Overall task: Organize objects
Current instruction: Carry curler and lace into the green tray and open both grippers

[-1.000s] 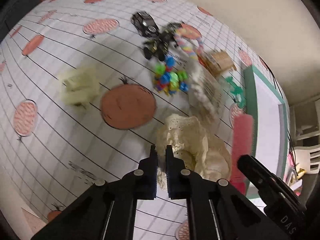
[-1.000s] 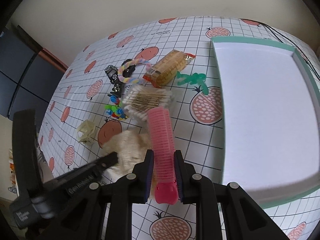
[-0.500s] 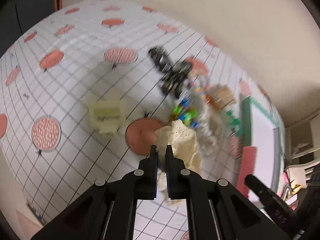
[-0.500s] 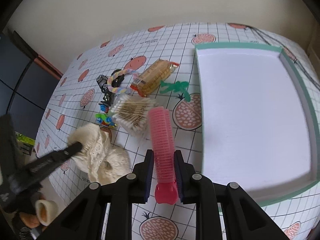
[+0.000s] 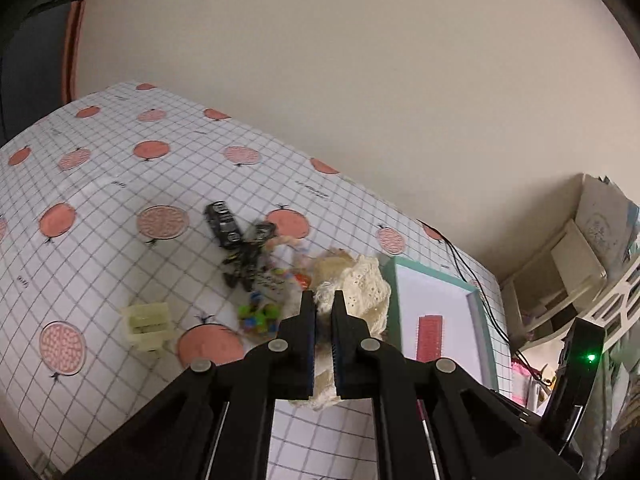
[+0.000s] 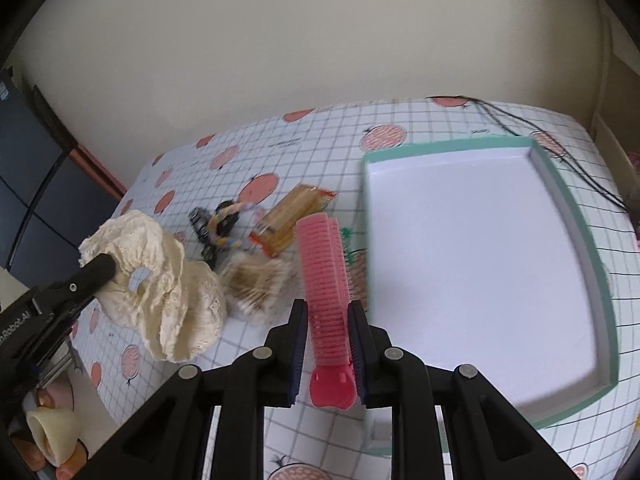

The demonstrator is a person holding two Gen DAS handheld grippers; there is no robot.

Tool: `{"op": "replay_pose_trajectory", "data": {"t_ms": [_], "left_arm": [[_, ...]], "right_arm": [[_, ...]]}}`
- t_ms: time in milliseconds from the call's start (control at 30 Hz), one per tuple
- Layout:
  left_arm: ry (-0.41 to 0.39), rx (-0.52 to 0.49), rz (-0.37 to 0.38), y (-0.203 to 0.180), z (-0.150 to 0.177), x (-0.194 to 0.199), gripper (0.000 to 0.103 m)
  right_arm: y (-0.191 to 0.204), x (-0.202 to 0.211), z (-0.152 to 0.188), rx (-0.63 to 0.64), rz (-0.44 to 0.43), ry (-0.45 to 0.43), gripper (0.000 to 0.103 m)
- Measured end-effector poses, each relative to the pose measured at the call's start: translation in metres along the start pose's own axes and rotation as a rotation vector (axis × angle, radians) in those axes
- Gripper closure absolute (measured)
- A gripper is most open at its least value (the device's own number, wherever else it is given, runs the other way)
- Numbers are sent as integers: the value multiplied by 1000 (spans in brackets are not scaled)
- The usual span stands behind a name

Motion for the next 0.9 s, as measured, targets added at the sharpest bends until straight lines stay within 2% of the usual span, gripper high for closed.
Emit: {"op": "replay_pose_trajectory", "data": {"t_ms": [167, 367, 600, 767, 900], "left_arm": [[20, -50, 42, -30, 1, -18, 97], [45, -98, 144, -84, -2, -43, 97], [117, -152, 247, -146, 20, -90, 97], [174, -190, 265, -169, 31, -121, 96], [203, -204, 237, -171, 35, -144, 96]], "right_arm": [[-29, 6, -17, -18, 50, -36, 81], [-80, 3, -30, -53, 137, -46, 81], [-132, -4, -44, -113, 200, -54, 81], [-152, -18, -53, -101, 228, -31, 81], [-160, -31, -62, -63, 248, -14, 81]]}}
Point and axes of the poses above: each gripper's, at about its wrist camera, not at the fingertips, and x roughly against the way its jaws point, y to its left, z to its underside, the point moved 5 cm from there along -x, roughly the way its jaws point, and after that the axes turned 7 degrees about -y, right-handed, at the moved point
